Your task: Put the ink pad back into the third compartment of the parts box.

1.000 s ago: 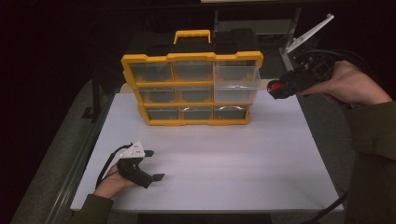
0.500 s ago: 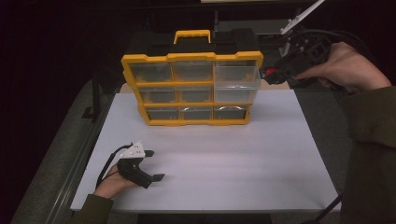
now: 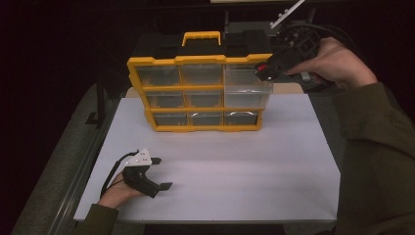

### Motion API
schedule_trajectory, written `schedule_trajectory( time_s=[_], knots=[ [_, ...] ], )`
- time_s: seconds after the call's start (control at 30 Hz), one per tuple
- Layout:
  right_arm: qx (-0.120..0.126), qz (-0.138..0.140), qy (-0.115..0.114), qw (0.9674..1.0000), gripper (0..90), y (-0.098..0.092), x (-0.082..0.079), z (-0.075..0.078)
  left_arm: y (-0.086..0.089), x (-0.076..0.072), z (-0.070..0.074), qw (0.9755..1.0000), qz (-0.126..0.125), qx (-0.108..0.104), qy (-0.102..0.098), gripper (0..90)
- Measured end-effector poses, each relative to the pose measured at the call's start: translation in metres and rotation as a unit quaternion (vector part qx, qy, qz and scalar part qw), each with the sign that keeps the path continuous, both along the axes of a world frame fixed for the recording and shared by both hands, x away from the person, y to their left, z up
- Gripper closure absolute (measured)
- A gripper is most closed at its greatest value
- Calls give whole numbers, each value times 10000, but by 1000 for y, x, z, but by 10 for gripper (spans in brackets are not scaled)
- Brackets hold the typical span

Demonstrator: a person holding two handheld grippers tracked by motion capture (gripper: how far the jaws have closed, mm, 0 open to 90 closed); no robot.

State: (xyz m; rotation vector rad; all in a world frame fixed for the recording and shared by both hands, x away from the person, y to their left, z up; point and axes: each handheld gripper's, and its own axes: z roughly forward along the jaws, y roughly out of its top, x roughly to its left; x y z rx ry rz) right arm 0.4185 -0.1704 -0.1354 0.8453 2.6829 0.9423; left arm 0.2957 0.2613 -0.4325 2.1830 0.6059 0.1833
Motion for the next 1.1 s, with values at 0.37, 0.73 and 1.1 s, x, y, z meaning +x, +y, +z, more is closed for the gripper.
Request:
schedule_trajectory(
  time_s=[0.37, 0.73, 1.1],
  knots=[
    [4, 103, 94, 9999, 286, 24, 13, -10, 0, 0, 0, 10000, -9, 5, -3, 0],
    [49, 163, 46, 9998, 235, 30, 13, -15, 0, -1, 0, 10000, -3, -6, -2, 0],
    [209, 56, -118, 9997, 229, 0, -3, -10, -1, -1, 1, 10000, 47, 36, -3, 0]
  ],
)
